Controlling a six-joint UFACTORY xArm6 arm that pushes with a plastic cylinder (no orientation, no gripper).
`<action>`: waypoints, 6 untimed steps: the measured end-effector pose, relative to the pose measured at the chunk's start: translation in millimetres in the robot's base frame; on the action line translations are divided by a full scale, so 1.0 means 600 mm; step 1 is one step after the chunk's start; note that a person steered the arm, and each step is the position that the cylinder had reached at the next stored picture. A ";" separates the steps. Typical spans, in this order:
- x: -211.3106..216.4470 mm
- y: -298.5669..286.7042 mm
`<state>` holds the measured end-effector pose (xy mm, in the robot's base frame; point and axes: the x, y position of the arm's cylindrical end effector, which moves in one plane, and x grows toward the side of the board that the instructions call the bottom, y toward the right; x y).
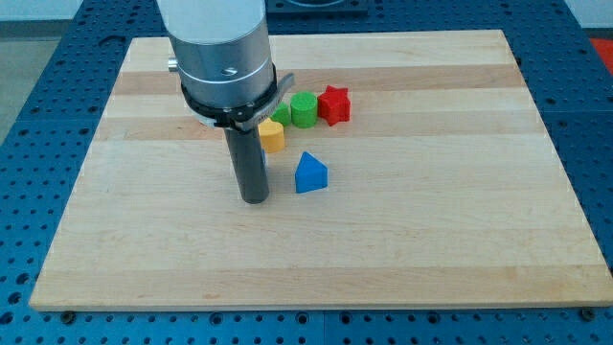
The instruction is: Move blue cube closer to yellow heart
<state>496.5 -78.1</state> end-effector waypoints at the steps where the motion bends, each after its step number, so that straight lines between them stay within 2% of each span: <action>1: 0.000 0.000; 6: -0.030 0.000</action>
